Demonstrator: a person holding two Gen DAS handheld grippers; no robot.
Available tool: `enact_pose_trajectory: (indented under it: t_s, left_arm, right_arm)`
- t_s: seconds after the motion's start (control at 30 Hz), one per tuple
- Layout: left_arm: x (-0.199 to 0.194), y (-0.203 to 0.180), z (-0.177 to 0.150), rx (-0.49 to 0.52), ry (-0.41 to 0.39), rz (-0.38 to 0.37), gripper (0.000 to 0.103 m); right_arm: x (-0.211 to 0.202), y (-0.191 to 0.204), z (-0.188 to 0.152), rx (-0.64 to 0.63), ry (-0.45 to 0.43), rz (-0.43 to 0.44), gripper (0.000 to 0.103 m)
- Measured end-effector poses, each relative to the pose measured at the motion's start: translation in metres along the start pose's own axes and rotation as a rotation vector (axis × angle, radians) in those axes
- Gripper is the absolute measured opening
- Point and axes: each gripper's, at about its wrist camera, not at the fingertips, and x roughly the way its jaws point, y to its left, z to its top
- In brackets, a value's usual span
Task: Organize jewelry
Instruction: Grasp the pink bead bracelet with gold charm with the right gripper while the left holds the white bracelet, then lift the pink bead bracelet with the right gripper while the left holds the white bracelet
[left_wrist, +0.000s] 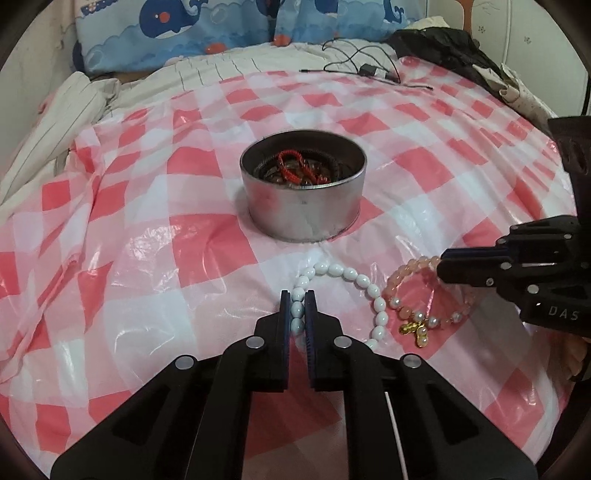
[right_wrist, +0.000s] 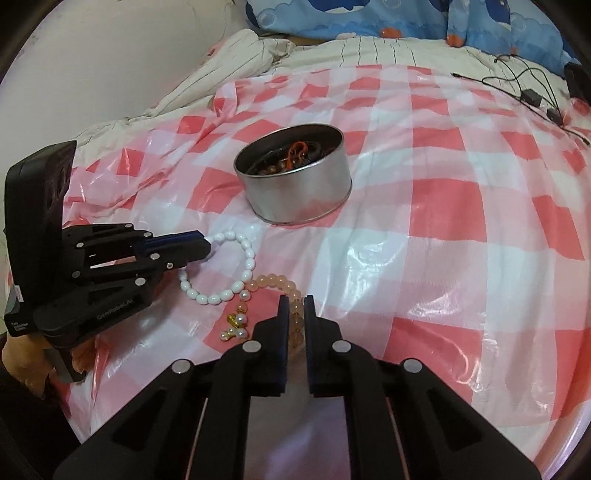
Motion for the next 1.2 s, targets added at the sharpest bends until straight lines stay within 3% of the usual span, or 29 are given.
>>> enact_pose_trajectory:
  t_s: [0.03,0.07,0.13,0.2,0.27,0.3,0.33,0.37,0.4,0.57,0.7,1.07,1.2]
  left_arm:
    - [0.002,0.0,0.0,0.003,0.007,0.005,0.007]
    - [0.003,-0.001,-0.001,0.007,0.009,0.011,0.008]
    - [0.004,-0.001,-0.001,0.011,0.012,0.015,0.011]
    - [0.005,-0.001,-0.001,0.014,0.015,0.032,0.024]
    - [0.008,-0.004,-0.003,0.026,0.02,0.046,0.025]
    - [0.008,-0.006,-0.003,0.038,0.022,0.052,0.024]
    - [0.008,-0.008,-0.004,0.047,0.021,0.045,0.014]
    - [0.007,-0.009,-0.004,0.052,0.021,0.029,0.007]
    - [0.006,-0.012,-0.004,0.059,0.017,0.028,0.007]
    - [-0.001,-0.005,0.0,0.014,-0.013,0.007,0.007]
    - [-0.008,0.002,0.002,-0.026,-0.041,-0.015,0.007]
    - [-0.005,0.0,0.001,-0.011,-0.033,-0.01,0.007]
    - [0.002,-0.002,-0.001,0.004,-0.002,0.02,0.007]
  right_arm:
    - [0.002,0.001,0.0,-0.007,0.007,-0.025,0.013]
    - [0.002,0.001,0.0,-0.012,0.004,-0.041,0.035]
    - [0.0,0.005,0.0,-0.035,-0.014,-0.063,0.054]
    - [0.005,0.009,-0.001,-0.068,0.0,-0.09,0.054]
    - [0.016,0.016,-0.006,-0.134,0.035,-0.156,0.048]
    - [0.017,0.018,-0.007,-0.142,0.041,-0.146,0.042]
    - [0.016,0.019,-0.007,-0.136,0.048,-0.12,0.022]
    - [0.015,0.016,-0.007,-0.124,0.048,-0.105,0.011]
    - [0.013,0.008,-0.007,-0.073,0.049,-0.048,0.009]
    - [-0.003,-0.025,-0.003,0.183,-0.027,0.298,0.008]
    - [-0.01,-0.037,-0.002,0.265,-0.081,0.399,0.008]
    - [-0.015,-0.039,0.003,0.279,-0.104,0.389,0.008]
    - [-0.013,-0.04,0.002,0.258,-0.085,0.295,0.008]
